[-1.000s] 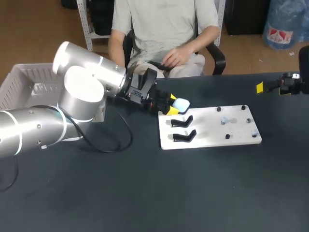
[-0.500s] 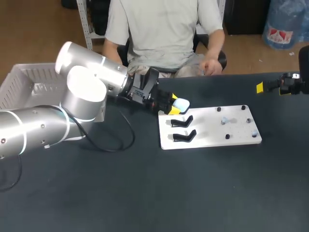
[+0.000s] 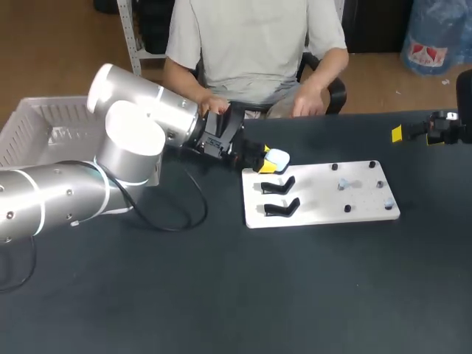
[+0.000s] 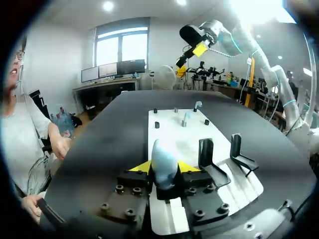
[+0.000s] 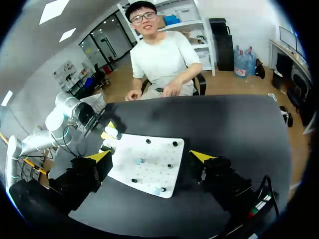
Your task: Pick up each earbud case from the left stands, insert the matching earbuds, close the lid, and place the case in the box.
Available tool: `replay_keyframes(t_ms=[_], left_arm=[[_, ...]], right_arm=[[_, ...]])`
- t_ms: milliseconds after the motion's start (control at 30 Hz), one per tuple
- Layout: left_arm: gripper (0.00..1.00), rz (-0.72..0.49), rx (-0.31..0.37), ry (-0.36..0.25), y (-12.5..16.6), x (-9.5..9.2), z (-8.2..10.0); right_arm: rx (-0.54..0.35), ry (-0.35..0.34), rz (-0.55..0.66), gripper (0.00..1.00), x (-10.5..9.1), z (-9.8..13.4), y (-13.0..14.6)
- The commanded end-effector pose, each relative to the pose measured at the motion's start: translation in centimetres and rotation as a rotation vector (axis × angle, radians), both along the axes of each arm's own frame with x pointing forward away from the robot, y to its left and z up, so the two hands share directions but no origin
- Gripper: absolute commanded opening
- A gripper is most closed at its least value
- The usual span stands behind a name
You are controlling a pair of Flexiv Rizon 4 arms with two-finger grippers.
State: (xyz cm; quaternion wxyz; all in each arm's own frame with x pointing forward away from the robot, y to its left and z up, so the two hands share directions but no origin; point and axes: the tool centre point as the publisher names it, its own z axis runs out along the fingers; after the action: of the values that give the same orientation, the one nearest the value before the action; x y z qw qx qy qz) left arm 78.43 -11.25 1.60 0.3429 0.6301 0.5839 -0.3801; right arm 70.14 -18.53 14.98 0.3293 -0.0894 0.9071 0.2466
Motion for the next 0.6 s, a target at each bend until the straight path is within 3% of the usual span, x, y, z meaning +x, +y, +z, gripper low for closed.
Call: replay_keyframes(t_ms=[33,333,600], left_arm=[[0.00,-0.001,-0.003,0.003,0.0,0.4,0.0],[0.00,0.012,-0.065,0.003,2.2,-0.8,3.4],[0.00,0.125,-0.256,-0.058,3.1,-2.2,9.1]], right_arm=[[0.001,0.000,0.002,1.00,0.0,0.0,-0.1],[0.001,0.000,0.002,1.00,0.0,0.0,-0.1],[0.001,0.000,0.002,1.00,0.0,0.0,-0.1]])
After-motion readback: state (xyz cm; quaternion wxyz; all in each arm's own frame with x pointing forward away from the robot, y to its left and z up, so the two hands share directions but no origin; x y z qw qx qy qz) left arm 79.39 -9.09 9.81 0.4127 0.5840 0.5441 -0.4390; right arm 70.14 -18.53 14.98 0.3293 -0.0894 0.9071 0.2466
